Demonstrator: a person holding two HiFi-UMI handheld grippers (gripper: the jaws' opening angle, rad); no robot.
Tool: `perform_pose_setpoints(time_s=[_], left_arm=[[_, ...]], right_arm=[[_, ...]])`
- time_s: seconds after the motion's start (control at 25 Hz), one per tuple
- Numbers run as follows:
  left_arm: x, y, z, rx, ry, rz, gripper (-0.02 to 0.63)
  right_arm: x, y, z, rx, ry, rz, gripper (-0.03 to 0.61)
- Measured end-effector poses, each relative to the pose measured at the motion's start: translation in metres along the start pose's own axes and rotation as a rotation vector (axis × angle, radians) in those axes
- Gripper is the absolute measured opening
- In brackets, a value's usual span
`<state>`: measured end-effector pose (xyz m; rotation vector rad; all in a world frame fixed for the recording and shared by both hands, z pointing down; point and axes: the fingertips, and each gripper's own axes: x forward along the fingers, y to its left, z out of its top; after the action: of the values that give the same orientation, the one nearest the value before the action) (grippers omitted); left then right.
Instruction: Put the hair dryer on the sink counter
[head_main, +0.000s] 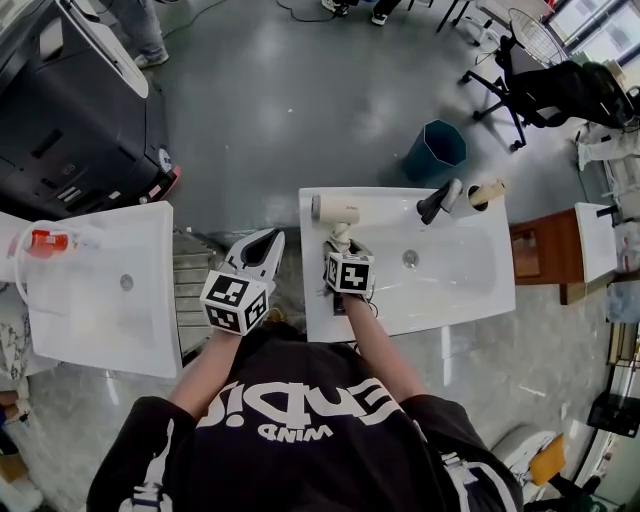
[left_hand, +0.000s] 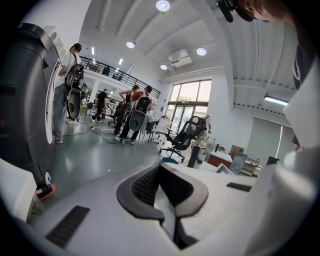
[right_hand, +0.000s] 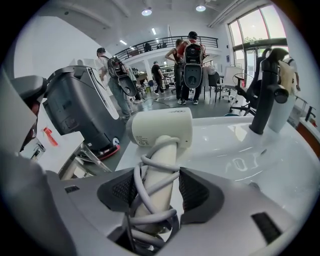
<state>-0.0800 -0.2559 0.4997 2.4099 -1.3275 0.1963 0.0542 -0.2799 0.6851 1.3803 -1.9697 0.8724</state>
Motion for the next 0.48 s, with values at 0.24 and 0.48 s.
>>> perform_pose_setpoints(time_s=[0.24, 0.48], left_arm=[[-0.0024, -0.0007, 0.0004, 0.002, 0.003, -0.003, 0.008], [-0.006, -0.0003, 0.001, 0.004, 0.004, -0.002, 0.008]], right_arm=[[-0.0008, 0.001, 0.0002, 0.022, 0.0, 0.041, 0.273], [-0.0026, 0.0006, 0.0032, 0.021, -0.007, 0.062, 0.29]])
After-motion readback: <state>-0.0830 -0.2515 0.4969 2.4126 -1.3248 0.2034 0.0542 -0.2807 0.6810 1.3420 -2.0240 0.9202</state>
